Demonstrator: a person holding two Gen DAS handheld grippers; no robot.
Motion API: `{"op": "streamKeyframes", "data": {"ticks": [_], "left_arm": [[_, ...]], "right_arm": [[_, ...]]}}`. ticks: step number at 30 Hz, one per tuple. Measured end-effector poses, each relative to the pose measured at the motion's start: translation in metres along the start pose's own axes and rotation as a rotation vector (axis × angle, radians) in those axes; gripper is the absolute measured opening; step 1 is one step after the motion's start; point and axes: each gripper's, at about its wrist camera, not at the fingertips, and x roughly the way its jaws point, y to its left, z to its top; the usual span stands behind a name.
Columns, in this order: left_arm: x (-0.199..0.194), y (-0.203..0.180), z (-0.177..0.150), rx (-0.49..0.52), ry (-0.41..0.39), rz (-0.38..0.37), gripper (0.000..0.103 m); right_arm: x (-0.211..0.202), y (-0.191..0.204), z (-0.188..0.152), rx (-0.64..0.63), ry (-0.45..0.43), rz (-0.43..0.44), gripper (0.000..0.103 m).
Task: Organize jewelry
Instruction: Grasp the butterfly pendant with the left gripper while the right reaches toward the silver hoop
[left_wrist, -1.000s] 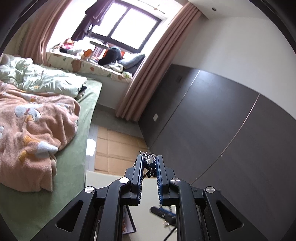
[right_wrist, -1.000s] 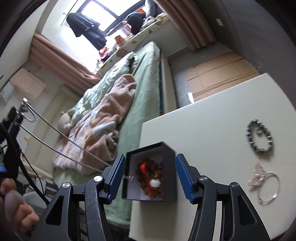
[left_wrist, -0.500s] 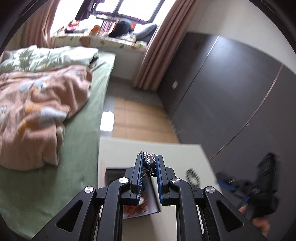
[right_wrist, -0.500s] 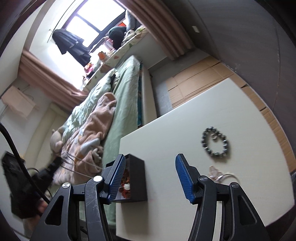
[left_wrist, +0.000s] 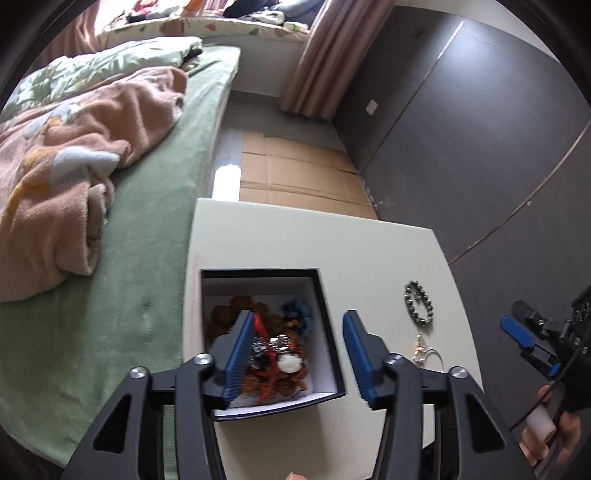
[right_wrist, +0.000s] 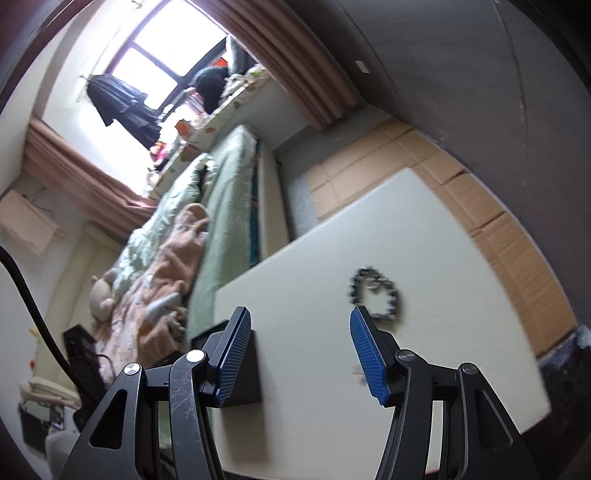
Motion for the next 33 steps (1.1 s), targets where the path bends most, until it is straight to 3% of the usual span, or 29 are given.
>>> {"op": "streamKeyframes", "data": {"ticks": [4, 11, 23, 33], "left_arm": [[0.007, -0.016, -0.001, 0.02, 0.01, -0.019, 0.052], [0.028, -0.055, -0.008, 0.078, 0.048, -0.06, 0.052], [0.074, -0.12, -0.031, 0.182, 0.116, -0.087, 0.052], [0.118, -0.145, -0.044, 0.222, 0.183, -0.091, 0.052]], "right_arm": [[0.0, -0.017, 0.0, 0.021, 0.045, -0.07, 0.057], [-0.002, -0.045, 0.001, 0.075, 0.09, -0.113, 0.057], [-0.013, -0.078, 0.007, 0.151, 0.105, -0.098, 0.057], [-0.015, -0.099, 0.015, 0.185, 0.118, -0.119, 0.057]]}}
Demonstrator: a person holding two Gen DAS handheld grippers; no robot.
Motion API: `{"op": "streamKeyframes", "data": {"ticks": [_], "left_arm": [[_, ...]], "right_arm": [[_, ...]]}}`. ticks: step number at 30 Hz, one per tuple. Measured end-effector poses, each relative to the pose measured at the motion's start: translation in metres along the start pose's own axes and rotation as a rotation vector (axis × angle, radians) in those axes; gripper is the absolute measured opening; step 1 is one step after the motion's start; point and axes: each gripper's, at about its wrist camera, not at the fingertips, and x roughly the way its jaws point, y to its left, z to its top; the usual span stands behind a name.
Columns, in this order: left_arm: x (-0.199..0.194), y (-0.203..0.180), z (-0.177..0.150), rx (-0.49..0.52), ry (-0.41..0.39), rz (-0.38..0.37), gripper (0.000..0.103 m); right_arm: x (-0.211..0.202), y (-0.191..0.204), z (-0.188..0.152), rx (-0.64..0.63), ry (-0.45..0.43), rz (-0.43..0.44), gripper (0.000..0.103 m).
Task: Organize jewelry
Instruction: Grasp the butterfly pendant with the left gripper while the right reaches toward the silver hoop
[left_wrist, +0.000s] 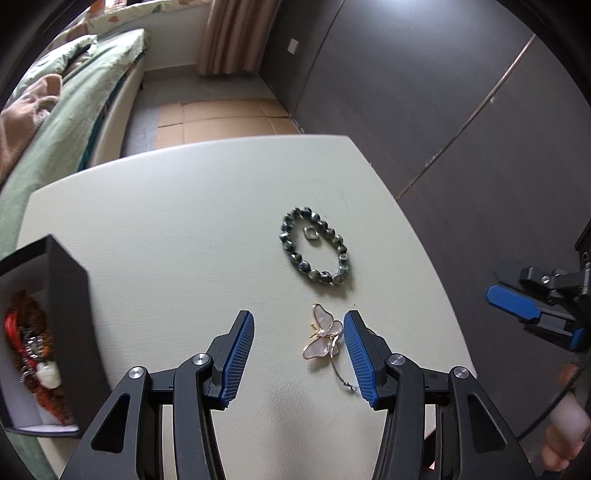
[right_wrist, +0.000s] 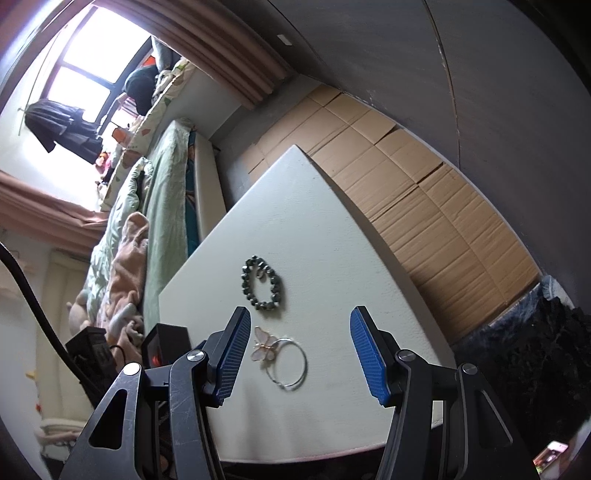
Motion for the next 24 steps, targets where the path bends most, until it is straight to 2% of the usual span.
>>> {"op": "streamKeyframes", "data": {"ticks": [6, 10, 15, 18, 24], "left_arm": [[0.02, -0.007, 0.0, 0.017, 0.036, 0.002, 0.041], [0.029, -0.008, 0.0, 0.016, 0.057, 0.0, 0.029], [0.03, -0.013, -0.002, 0.042, 0.052, 0.023, 0.026], [0.03, -0.015, -0.005, 0.045, 0.067, -0.003, 0.013], [0.025, -0.016, -0.009, 0.049, 0.058, -0.007, 0.012]], "right_arm": [[-0.003, -0.007, 0.006, 0.007, -0.005, -0.011, 0.057], [-0.003, -0.006, 0.007, 0.008, -0.005, -0.012, 0.057], [-0.002, -0.007, 0.008, 0.001, -0.003, -0.014, 0.057], [0.0, -0.006, 0.007, -0.013, 0.007, -0.018, 0.057], [0.009, 0.002, 0.002, -0.064, 0.038, -0.052, 0.057]]}}
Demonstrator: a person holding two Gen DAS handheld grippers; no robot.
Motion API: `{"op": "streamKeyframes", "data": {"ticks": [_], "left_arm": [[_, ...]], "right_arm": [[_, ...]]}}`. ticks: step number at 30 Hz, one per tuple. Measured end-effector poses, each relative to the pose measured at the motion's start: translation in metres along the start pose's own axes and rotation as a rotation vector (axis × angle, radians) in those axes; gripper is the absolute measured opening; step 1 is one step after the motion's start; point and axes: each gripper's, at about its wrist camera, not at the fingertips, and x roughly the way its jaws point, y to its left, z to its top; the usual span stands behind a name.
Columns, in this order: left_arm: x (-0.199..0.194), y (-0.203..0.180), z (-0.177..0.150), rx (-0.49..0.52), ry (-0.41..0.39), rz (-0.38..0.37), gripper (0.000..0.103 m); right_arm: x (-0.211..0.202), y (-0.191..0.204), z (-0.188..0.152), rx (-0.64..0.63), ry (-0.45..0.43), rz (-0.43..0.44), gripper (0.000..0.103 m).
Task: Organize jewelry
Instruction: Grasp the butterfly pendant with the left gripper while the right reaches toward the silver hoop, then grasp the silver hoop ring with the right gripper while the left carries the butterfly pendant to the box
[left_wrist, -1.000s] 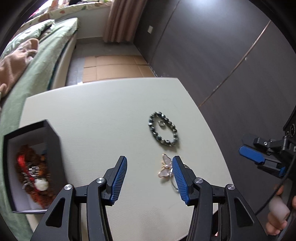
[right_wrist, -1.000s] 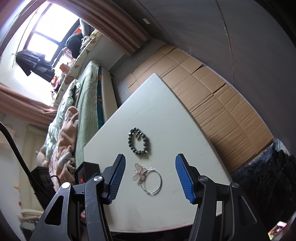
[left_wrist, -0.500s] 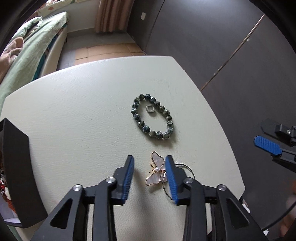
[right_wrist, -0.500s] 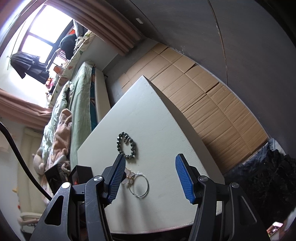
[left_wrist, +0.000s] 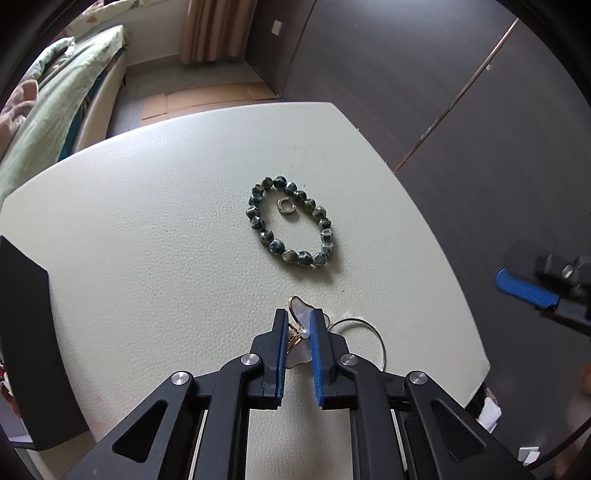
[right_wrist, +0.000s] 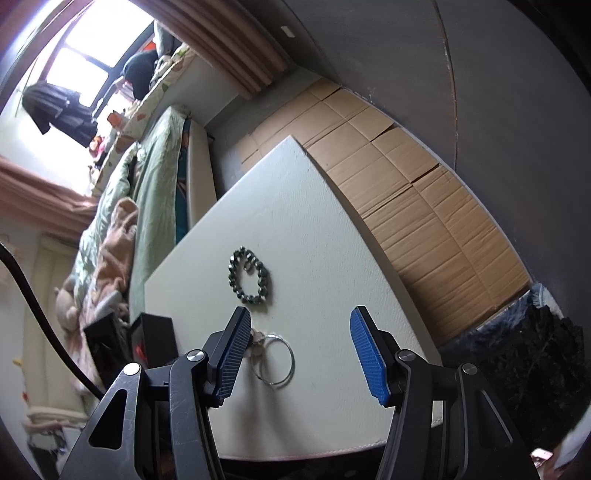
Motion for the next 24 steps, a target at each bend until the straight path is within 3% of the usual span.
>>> {"op": "streamKeyframes", "data": {"ticks": [8, 20, 22, 24], "left_arm": [[-0.022, 0.012, 0.003, -0.022, -0.045, 0.002, 0.012], [-0.054, 0.056, 0.005, -0.116, -0.107, 0.024, 0.012], [-0.062, 0.064, 0.006, -0.128, -0.122, 0.029, 0.012], [-0.07, 0.071, 0.006, -0.138, -0.135, 0.033, 0.012]], "right_arm": [[0.021, 0.02, -0.015, -0.105, 0.07, -0.047, 0.057], [0.048, 0.065, -0.042, -0.293, 0.14, -0.043, 0.057], [0.053, 0.072, -0.046, -0.335, 0.149, -0.054, 0.054], [0.059, 0.08, -0.05, -0.375, 0.168, -0.06, 0.044]]}}
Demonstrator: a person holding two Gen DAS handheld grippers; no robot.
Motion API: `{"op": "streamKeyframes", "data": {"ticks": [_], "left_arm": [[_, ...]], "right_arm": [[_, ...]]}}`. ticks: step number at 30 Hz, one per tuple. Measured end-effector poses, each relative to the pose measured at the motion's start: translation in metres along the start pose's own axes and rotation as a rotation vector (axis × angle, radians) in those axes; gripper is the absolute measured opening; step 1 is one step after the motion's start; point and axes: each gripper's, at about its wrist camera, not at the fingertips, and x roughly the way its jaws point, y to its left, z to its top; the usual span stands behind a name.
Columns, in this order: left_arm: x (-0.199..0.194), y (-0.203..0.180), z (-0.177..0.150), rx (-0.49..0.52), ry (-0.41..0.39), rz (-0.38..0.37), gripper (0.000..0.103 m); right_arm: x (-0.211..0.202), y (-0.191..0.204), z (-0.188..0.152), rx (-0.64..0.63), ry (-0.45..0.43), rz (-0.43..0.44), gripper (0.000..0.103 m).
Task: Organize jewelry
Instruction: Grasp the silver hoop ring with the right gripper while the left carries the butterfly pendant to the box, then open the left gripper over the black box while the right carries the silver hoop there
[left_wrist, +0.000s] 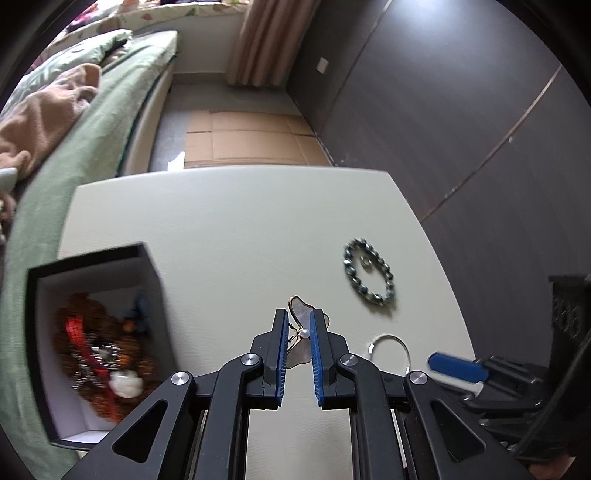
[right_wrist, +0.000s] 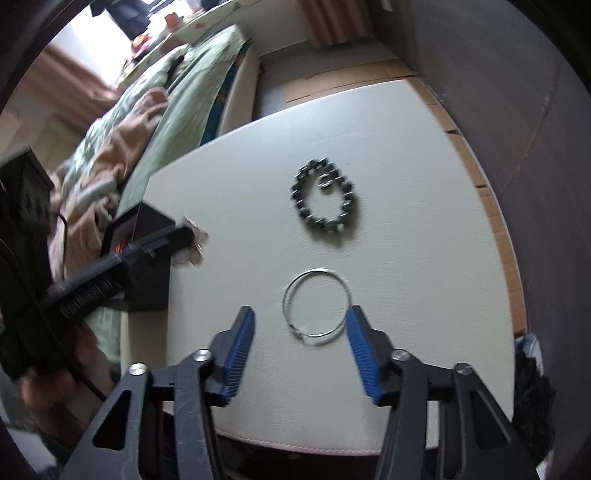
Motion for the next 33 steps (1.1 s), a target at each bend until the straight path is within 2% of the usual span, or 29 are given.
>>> {"op": "streamKeyframes", "data": {"ticks": [9, 14, 18, 20, 24, 33], "left_arm": [[-0.028, 0.026, 0.004, -0.034, -0.047, -0.001, 0.012], [-0.04, 0.038, 0.004, -0.049, -0.064, -0.001, 0.012], [-0.048, 0.046, 0.004, -0.064, -0.079, -0.001, 0.012], [-0.053, 0.049, 0.004, -0.069, -0.086, 0.0, 0.012], [-0.062, 0.056, 0.004, -0.08, -0.102, -0.001, 0.012], [-0.08, 0.071, 0.003, -0.092, -0.123, 0.021, 0.012]], "right_arm": [[0.026, 0.021, -0.005, -0.11, 0.068, -0.072, 0.03], [0.038, 0.032, -0.014, -0.19, 0.086, -0.187, 0.022], [0.039, 0.038, -0.018, -0.222, 0.071, -0.241, 0.009], [0.038, 0.036, -0.018, -0.213, 0.072, -0.233, 0.005], [0.033, 0.028, -0.017, -0.177, 0.065, -0.185, 0.004], [0.007, 0.034, -0.01, -0.115, -0.024, -0.052, 0.004]]}}
